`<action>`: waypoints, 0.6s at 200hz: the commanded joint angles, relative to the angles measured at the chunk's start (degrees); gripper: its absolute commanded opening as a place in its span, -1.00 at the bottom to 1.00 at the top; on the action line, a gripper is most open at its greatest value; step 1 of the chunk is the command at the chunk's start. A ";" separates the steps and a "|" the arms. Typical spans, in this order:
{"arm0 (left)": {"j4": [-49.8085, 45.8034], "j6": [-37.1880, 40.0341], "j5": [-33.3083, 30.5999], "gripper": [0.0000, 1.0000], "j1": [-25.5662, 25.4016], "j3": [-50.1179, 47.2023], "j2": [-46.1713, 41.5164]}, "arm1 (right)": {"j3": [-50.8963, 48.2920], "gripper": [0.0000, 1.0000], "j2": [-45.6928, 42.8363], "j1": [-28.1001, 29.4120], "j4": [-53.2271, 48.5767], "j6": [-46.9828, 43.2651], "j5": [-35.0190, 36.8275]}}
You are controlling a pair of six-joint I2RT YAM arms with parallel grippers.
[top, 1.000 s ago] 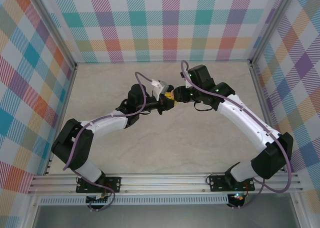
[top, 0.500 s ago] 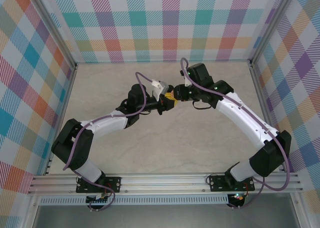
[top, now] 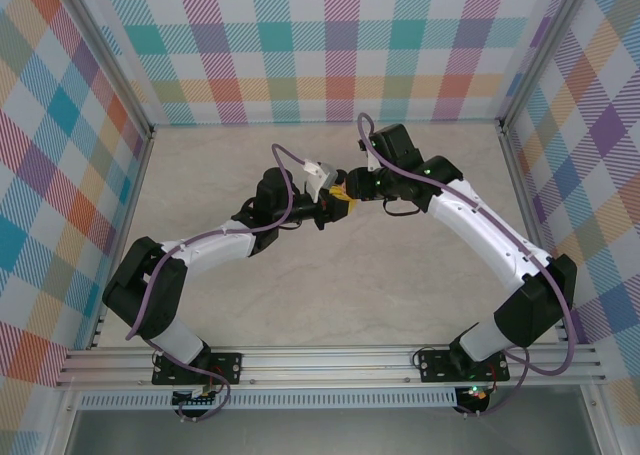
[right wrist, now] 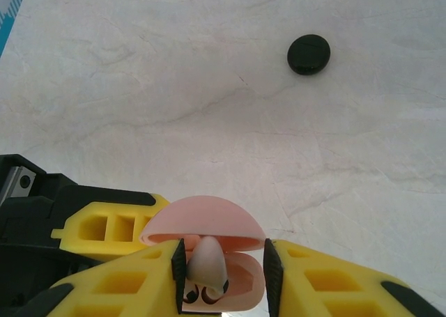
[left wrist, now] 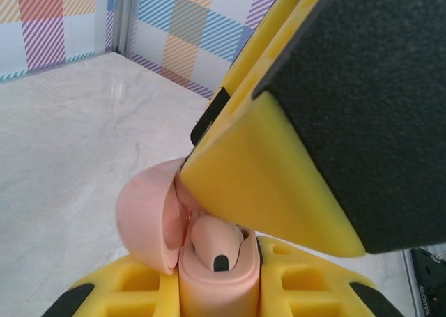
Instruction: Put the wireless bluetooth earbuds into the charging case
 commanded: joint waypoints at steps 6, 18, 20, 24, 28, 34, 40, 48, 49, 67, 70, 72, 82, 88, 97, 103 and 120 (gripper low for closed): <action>1.57 1.44 -0.80 -0.94 -0.77 0.64 -2.10 | 2.07 -0.20 0.03 0.21 -2.05 1.02 1.91; 1.68 1.53 -0.68 -0.94 -0.77 0.54 -2.10 | 2.50 -0.20 0.27 0.21 -2.86 1.33 3.06; 1.69 1.53 -0.59 -0.94 -0.79 0.58 -2.10 | 2.63 -0.19 0.33 0.24 -3.05 1.26 3.06; 1.68 1.52 -0.40 -0.94 -0.79 0.62 -2.10 | 2.75 -0.18 0.44 0.21 -3.13 1.17 3.02; 1.77 1.49 -0.17 -0.94 -0.75 0.63 -2.10 | 3.00 -0.16 0.65 0.29 -3.25 1.16 2.89; 2.01 1.45 0.22 -0.94 -0.79 0.66 -2.03 | 3.26 -0.16 0.79 0.20 -3.49 1.11 2.77; 2.14 1.34 0.57 -0.94 -0.74 0.67 -2.02 | 3.45 -0.16 1.05 0.20 -3.51 1.08 2.29; 2.29 1.35 0.97 -0.94 -0.79 0.72 -2.01 | 3.56 -0.15 1.24 0.20 -3.43 1.15 1.61; 2.30 1.35 1.10 -0.94 -0.79 0.72 -2.01 | 3.58 -0.15 1.25 0.19 -3.48 1.15 1.54; 2.29 1.34 1.47 -0.94 -0.80 0.80 -2.00 | 3.76 -0.14 1.39 0.19 -3.19 0.96 0.27; 2.23 1.29 1.56 -0.94 -0.87 0.83 -2.03 | 3.74 -0.14 1.39 0.23 -3.04 0.94 0.07; 2.15 1.34 1.57 -0.94 -0.81 0.81 -2.02 | 3.69 -0.14 1.40 0.25 -3.06 0.90 -0.07; 2.13 1.31 1.51 -0.94 -0.85 0.89 -2.01 | 3.80 -0.14 1.35 0.19 -2.71 0.63 -1.05; 2.08 1.27 1.48 -0.94 -0.80 0.89 -2.01 | 3.71 -0.12 1.22 0.19 -2.55 0.46 -1.62; 1.95 1.24 1.38 -0.94 -0.84 0.90 -2.01 | 3.54 -0.13 0.89 0.24 -2.04 0.36 -2.25; 1.82 1.24 1.18 -0.94 -0.85 0.89 -1.93 | 3.42 -0.12 0.63 0.19 -1.72 0.36 -2.45; 1.45 1.31 0.32 -0.94 -0.85 0.89 -1.92 | 2.60 -0.10 -0.50 0.20 -0.51 0.19 -2.82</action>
